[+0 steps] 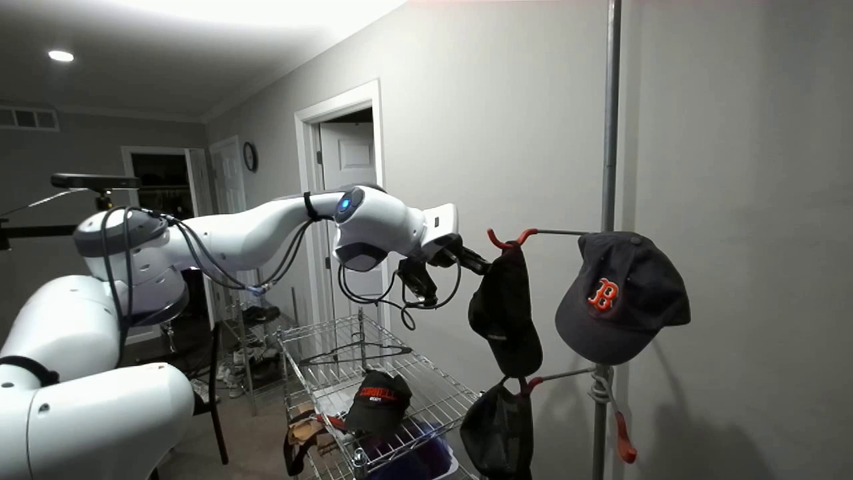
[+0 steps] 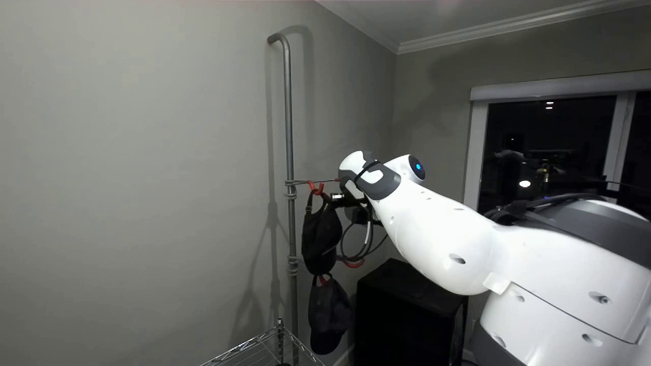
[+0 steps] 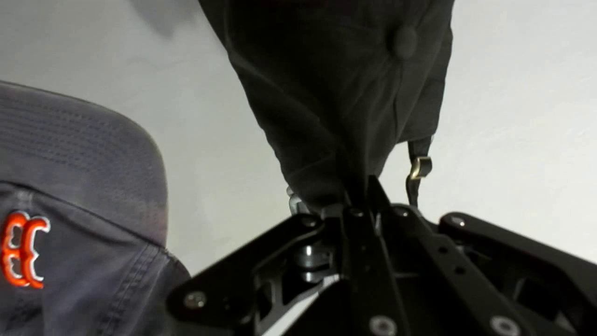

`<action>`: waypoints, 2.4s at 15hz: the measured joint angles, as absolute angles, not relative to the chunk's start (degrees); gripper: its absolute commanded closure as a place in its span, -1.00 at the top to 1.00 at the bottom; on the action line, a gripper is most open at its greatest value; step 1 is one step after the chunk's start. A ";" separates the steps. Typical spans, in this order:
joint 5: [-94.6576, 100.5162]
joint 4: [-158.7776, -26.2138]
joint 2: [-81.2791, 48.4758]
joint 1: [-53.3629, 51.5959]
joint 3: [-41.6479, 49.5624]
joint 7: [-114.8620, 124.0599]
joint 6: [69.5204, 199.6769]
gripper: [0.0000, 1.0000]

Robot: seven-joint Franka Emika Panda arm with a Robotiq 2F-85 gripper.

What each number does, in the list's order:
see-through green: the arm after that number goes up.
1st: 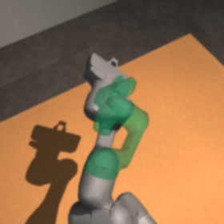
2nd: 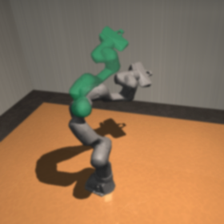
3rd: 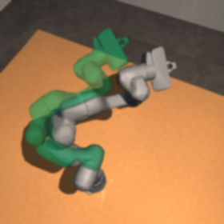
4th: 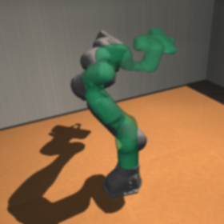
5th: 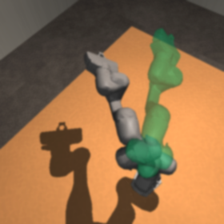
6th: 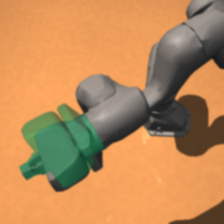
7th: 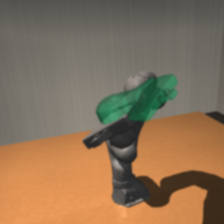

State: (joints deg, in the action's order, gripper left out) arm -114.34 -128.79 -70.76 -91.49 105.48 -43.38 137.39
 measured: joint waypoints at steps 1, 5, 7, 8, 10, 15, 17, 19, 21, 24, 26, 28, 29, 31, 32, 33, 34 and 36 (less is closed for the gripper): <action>-113.48 -129.95 -70.73 -92.73 107.03 -43.38 136.96 -0.91; -110.91 -133.68 -70.81 -98.09 113.60 -43.38 135.33 -0.91; -109.83 -134.60 -70.93 -99.95 116.34 -43.38 134.39 -0.92; -109.47 -134.82 -71.02 -100.58 117.46 -43.38 133.98 -0.91; -108.91 -134.99 -71.35 -101.25 119.27 -43.35 132.79 -0.40; -106.90 -134.99 -71.72 -100.79 120.64 -41.72 131.33 0.11; -106.21 -134.98 -71.72 -99.63 120.16 -41.40 130.45 0.36; -105.35 -134.99 -71.72 -98.10 119.04 -41.40 129.99 0.59; -103.68 -135.05 -71.82 -96.51 117.78 -41.40 130.00 0.85; -100.68 -135.13 -71.97 -94.00 115.89 -41.40 130.03 1.00; -97.92 -135.12 -72.01 -92.42 114.23 -41.40 130.17 1.00; -95.72 -135.08 -72.05 -91.16 112.33 -41.40 130.67 1.00; -95.27 -135.02 -72.05 -90.76 111.38 -41.40 131.03 1.00; -94.81 -134.92 -72.05 -90.47 109.61 -41.43 131.76 1.00; -94.75 -134.87 -72.05 -90.48 108.80 -41.43 132.11 1.00; -94.74 -134.81 -72.05 -90.56 108.04 -41.43 132.47 1.00; -94.74 -134.78 -72.05 -90.81 107.34 -41.43 132.84 1.00; -94.88 -134.78 -72.03 -91.79 106.23 -41.43 134.00 1.00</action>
State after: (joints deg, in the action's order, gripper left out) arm -94.88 -134.78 -72.03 -91.79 106.23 -41.43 134.00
